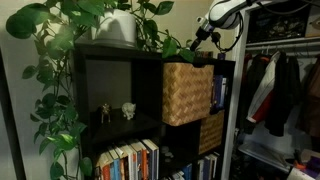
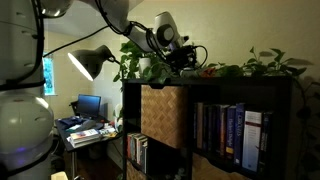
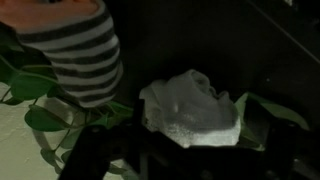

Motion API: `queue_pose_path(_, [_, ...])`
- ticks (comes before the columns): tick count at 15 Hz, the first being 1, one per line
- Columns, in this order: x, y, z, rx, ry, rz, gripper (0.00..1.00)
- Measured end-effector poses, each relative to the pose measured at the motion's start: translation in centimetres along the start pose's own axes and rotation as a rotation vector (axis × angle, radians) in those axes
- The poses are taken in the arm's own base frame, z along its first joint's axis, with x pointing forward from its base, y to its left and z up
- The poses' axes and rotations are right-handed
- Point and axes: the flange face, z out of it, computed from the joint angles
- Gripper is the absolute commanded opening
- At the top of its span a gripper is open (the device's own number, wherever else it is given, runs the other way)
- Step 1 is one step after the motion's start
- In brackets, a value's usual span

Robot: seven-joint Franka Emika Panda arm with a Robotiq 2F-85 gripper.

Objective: Open the top drawer, put the objects on top of the cabinet in the drawer, then close it

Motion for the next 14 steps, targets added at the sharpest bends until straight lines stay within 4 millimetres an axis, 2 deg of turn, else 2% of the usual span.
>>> queue_pose_path(1, [0.01,-0.04,0.36,0.000,0.005,0.003,0.94])
queue_pose_path(2, [-0.02,-0.08,0.69,0.001,0.007,0.005,0.72])
queue_pose_path(4, [0.01,-0.12,0.95,0.000,0.012,0.007,0.69])
queue_pose_path(11, [0.26,-0.28,0.84,-0.003,0.023,0.002,0.22])
queue_pose_path(14, [0.40,-0.39,0.63,-0.005,0.026,-0.002,0.08])
